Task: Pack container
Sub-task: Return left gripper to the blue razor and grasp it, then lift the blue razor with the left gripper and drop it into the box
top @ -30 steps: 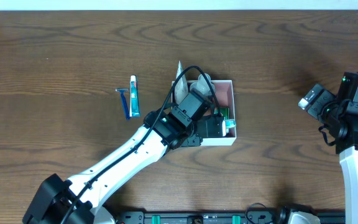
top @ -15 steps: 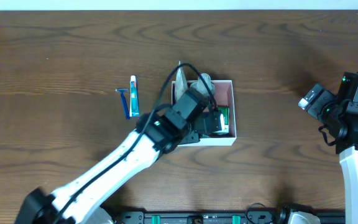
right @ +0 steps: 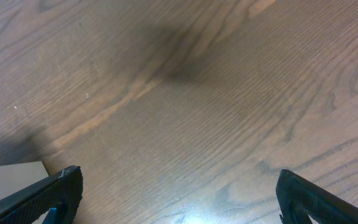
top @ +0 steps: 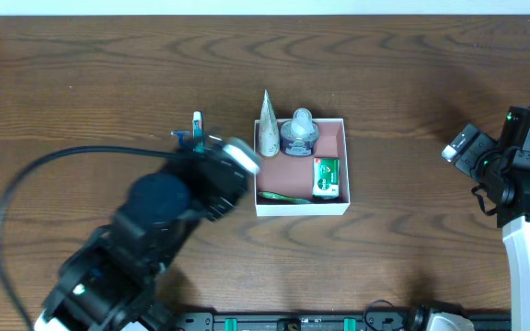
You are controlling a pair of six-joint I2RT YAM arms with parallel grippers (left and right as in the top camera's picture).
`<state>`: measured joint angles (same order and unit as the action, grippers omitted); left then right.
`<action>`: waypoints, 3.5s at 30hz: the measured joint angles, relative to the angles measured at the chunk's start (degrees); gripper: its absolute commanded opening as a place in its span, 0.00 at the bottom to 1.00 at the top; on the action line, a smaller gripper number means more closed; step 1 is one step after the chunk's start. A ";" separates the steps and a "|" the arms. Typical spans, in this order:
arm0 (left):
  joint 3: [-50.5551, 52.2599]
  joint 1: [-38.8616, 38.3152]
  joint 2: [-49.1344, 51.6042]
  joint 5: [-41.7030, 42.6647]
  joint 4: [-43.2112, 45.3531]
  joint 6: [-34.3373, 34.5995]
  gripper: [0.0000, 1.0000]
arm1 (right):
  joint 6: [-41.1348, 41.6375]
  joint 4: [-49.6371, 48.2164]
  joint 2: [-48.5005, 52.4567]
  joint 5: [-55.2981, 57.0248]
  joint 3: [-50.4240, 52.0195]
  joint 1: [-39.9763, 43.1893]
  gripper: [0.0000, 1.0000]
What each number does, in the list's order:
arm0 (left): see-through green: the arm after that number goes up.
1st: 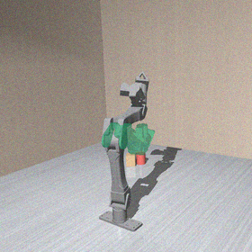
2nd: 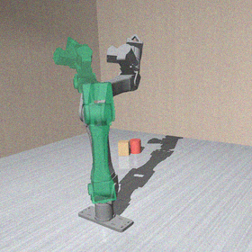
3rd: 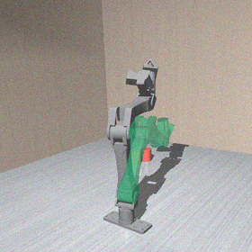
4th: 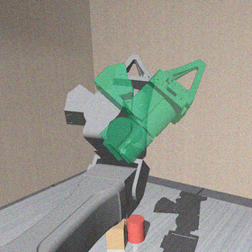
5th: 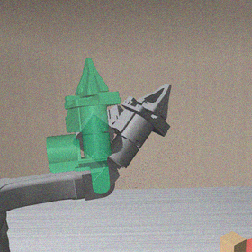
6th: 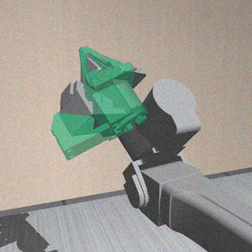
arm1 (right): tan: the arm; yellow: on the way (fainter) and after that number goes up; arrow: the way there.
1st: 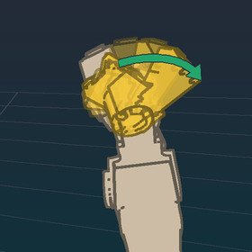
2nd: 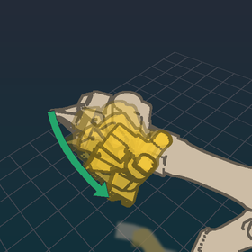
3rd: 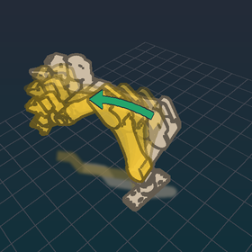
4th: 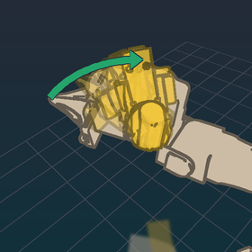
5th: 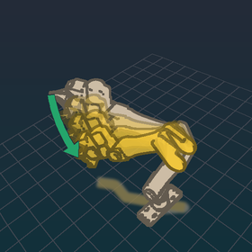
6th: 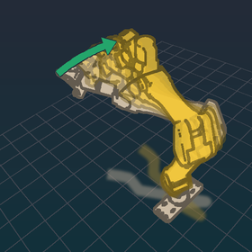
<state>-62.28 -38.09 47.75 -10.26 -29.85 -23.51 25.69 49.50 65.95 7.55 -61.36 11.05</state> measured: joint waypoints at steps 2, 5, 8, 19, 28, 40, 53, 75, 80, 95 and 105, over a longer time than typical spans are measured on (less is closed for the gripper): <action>-0.15 3.82 -0.31 -3.56 -0.04 2.95 0.73 | 0.00 0.02 0.00 0.00 0.00 0.00 0.99; -0.15 10.54 2.32 -6.58 1.14 6.54 0.75 | 0.00 0.00 0.00 0.00 0.00 0.00 0.99; -0.17 17.49 7.91 -7.89 3.45 10.47 0.79 | 0.00 0.00 0.00 0.00 0.00 0.00 0.99; -0.13 32.92 35.39 8.85 4.35 26.95 0.80 | 0.00 0.00 0.00 -0.02 0.00 0.00 0.99; -0.13 34.29 41.53 17.86 2.99 30.69 1.00 | 0.00 0.02 0.00 0.00 0.00 0.00 0.99; 0.13 38.21 48.70 15.61 -0.57 40.35 0.96 | 0.00 0.00 0.00 0.00 0.00 0.00 0.99; 0.24 38.25 55.34 15.54 -0.33 42.29 0.75 | 0.00 0.00 0.00 0.00 0.00 0.02 0.99; 0.24 38.25 59.08 13.73 4.15 41.59 0.31 | 0.00 0.02 0.00 0.00 0.00 0.00 0.99; 0.24 38.25 59.14 13.77 4.15 41.51 0.25 | 0.00 0.00 0.00 0.00 0.00 0.00 0.99; -0.07 38.25 59.14 14.43 1.88 41.53 0.06 | 0.00 0.00 0.00 0.00 0.00 0.00 0.99; -0.50 38.32 59.08 16.55 -0.98 41.51 0.06 | 0.00 0.00 0.00 0.00 0.00 0.00 0.99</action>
<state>-62.78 0.23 106.83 6.28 -30.83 18.00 25.69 49.50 65.95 7.55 -61.36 11.05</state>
